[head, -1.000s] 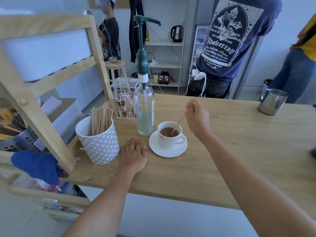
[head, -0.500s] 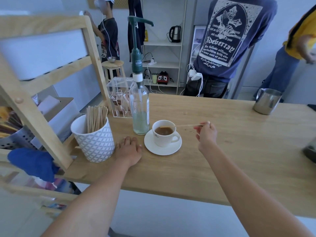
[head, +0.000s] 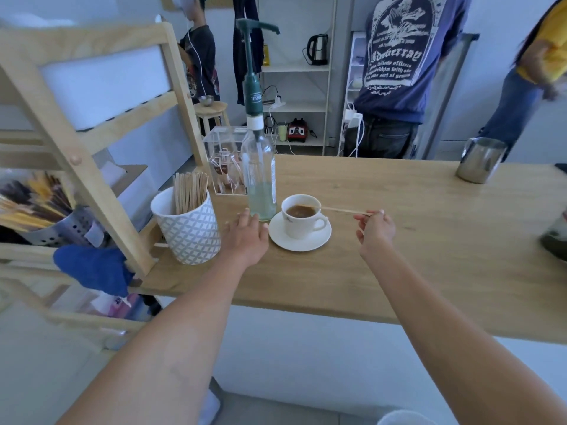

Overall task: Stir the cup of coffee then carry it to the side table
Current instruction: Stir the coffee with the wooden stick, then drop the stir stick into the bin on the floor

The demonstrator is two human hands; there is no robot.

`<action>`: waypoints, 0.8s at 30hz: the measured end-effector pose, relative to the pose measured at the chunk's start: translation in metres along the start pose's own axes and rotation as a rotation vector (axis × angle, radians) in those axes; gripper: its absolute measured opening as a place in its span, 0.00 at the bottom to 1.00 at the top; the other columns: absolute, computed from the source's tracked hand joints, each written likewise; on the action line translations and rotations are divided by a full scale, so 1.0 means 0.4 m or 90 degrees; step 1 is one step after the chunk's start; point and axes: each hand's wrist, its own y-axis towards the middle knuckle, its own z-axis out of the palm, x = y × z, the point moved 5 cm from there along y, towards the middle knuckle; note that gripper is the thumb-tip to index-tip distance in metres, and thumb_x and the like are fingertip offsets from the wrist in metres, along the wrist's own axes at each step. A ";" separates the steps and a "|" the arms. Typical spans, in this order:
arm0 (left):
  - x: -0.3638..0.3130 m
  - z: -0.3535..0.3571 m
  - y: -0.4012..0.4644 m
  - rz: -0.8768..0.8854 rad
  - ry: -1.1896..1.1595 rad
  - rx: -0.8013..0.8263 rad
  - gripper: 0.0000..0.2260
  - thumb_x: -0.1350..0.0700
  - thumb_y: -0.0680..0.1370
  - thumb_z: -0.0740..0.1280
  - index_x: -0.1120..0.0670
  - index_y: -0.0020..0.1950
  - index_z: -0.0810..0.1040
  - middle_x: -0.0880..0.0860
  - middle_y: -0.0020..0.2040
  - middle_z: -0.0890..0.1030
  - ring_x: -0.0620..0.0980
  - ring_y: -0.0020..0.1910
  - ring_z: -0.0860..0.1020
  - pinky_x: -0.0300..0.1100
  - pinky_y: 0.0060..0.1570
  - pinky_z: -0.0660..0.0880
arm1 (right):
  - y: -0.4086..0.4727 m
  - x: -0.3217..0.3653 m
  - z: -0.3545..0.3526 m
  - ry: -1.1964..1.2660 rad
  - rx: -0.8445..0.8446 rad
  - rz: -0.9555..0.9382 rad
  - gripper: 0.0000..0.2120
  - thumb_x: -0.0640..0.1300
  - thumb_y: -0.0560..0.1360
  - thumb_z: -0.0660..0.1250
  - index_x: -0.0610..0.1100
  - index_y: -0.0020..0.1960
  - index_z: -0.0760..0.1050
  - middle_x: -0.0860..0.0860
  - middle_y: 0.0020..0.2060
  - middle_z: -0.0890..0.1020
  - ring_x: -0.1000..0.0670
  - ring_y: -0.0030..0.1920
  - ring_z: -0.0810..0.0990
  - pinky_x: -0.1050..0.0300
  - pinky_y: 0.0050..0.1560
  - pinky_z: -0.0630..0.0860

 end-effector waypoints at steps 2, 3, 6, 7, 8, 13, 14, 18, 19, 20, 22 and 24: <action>-0.007 -0.005 -0.006 0.027 0.004 -0.007 0.26 0.45 0.83 0.44 0.53 0.79 0.53 0.53 0.81 0.47 0.55 0.79 0.48 0.53 0.77 0.46 | -0.017 0.005 -0.017 0.012 -0.021 -0.006 0.16 0.45 0.81 0.49 0.47 0.36 0.66 0.49 0.31 0.78 0.53 0.28 0.66 0.60 0.30 0.62; -0.012 -0.004 -0.013 0.044 0.009 -0.008 0.26 0.45 0.83 0.44 0.53 0.80 0.53 0.53 0.81 0.47 0.55 0.79 0.48 0.53 0.77 0.46 | -0.031 0.006 -0.033 0.021 -0.039 -0.012 0.16 0.45 0.81 0.49 0.47 0.36 0.65 0.49 0.31 0.78 0.52 0.27 0.65 0.60 0.29 0.62; -0.034 0.000 -0.041 0.094 0.007 -0.004 0.26 0.46 0.83 0.46 0.52 0.80 0.53 0.52 0.81 0.47 0.55 0.79 0.50 0.53 0.76 0.47 | -0.076 0.006 -0.088 0.042 -0.091 -0.015 0.17 0.44 0.82 0.48 0.47 0.36 0.64 0.48 0.30 0.77 0.52 0.26 0.64 0.60 0.28 0.61; -0.044 0.003 -0.053 0.110 -0.001 -0.005 0.25 0.46 0.83 0.46 0.52 0.79 0.54 0.52 0.81 0.47 0.56 0.78 0.51 0.53 0.76 0.48 | -0.089 0.002 -0.107 0.049 -0.106 -0.013 0.17 0.44 0.82 0.48 0.47 0.36 0.64 0.48 0.30 0.77 0.52 0.26 0.64 0.60 0.28 0.61; -0.058 0.008 -0.069 0.130 -0.010 -0.005 0.25 0.46 0.83 0.47 0.53 0.79 0.55 0.52 0.81 0.48 0.57 0.78 0.53 0.53 0.76 0.49 | -0.106 0.000 -0.131 0.060 -0.123 -0.016 0.17 0.44 0.82 0.48 0.46 0.36 0.64 0.48 0.30 0.77 0.52 0.26 0.64 0.60 0.28 0.60; -0.148 0.056 -0.145 0.249 -0.020 0.011 0.24 0.47 0.83 0.49 0.54 0.78 0.58 0.55 0.80 0.53 0.53 0.78 0.54 0.52 0.76 0.51 | -0.187 -0.007 -0.276 0.073 -0.214 -0.053 0.15 0.45 0.81 0.50 0.47 0.37 0.66 0.50 0.31 0.79 0.52 0.29 0.68 0.60 0.33 0.64; -0.169 0.069 -0.157 0.275 -0.015 0.023 0.24 0.47 0.83 0.49 0.54 0.78 0.58 0.55 0.80 0.53 0.53 0.78 0.53 0.52 0.76 0.50 | -0.204 -0.006 -0.310 0.074 -0.234 -0.058 0.15 0.45 0.80 0.50 0.48 0.37 0.67 0.51 0.30 0.80 0.52 0.31 0.69 0.59 0.36 0.66; -0.282 0.127 -0.214 0.371 0.022 0.059 0.24 0.47 0.83 0.48 0.54 0.78 0.58 0.56 0.79 0.55 0.55 0.78 0.54 0.53 0.75 0.52 | -0.269 0.011 -0.487 0.089 -0.341 -0.074 0.15 0.47 0.80 0.51 0.48 0.37 0.68 0.51 0.31 0.81 0.50 0.39 0.72 0.57 0.44 0.68; -0.305 0.142 -0.226 0.385 0.022 0.073 0.24 0.47 0.83 0.48 0.54 0.78 0.57 0.56 0.79 0.55 0.55 0.78 0.54 0.53 0.75 0.51 | -0.284 0.016 -0.525 0.092 -0.362 -0.079 0.15 0.47 0.80 0.51 0.48 0.37 0.69 0.51 0.31 0.81 0.50 0.39 0.73 0.57 0.43 0.69; -0.327 0.157 -0.241 0.396 0.020 0.088 0.24 0.47 0.83 0.48 0.54 0.78 0.56 0.56 0.80 0.55 0.54 0.78 0.53 0.53 0.76 0.50 | -0.303 0.020 -0.566 0.098 -0.383 -0.081 0.15 0.47 0.80 0.51 0.48 0.37 0.69 0.51 0.31 0.81 0.51 0.39 0.73 0.57 0.43 0.69; -0.363 0.177 -0.262 0.408 0.023 0.107 0.25 0.47 0.83 0.48 0.54 0.79 0.55 0.55 0.80 0.53 0.54 0.79 0.52 0.53 0.76 0.48 | -0.333 0.023 -0.639 0.099 -0.422 -0.086 0.14 0.47 0.80 0.52 0.48 0.38 0.70 0.50 0.32 0.82 0.50 0.41 0.75 0.56 0.45 0.70; -0.400 0.200 -0.283 0.429 0.043 0.112 0.25 0.47 0.83 0.47 0.54 0.79 0.54 0.55 0.80 0.52 0.54 0.79 0.51 0.53 0.76 0.48 | -0.373 0.027 -0.716 0.082 -0.470 -0.107 0.14 0.46 0.80 0.52 0.48 0.39 0.70 0.48 0.34 0.83 0.50 0.42 0.75 0.55 0.46 0.71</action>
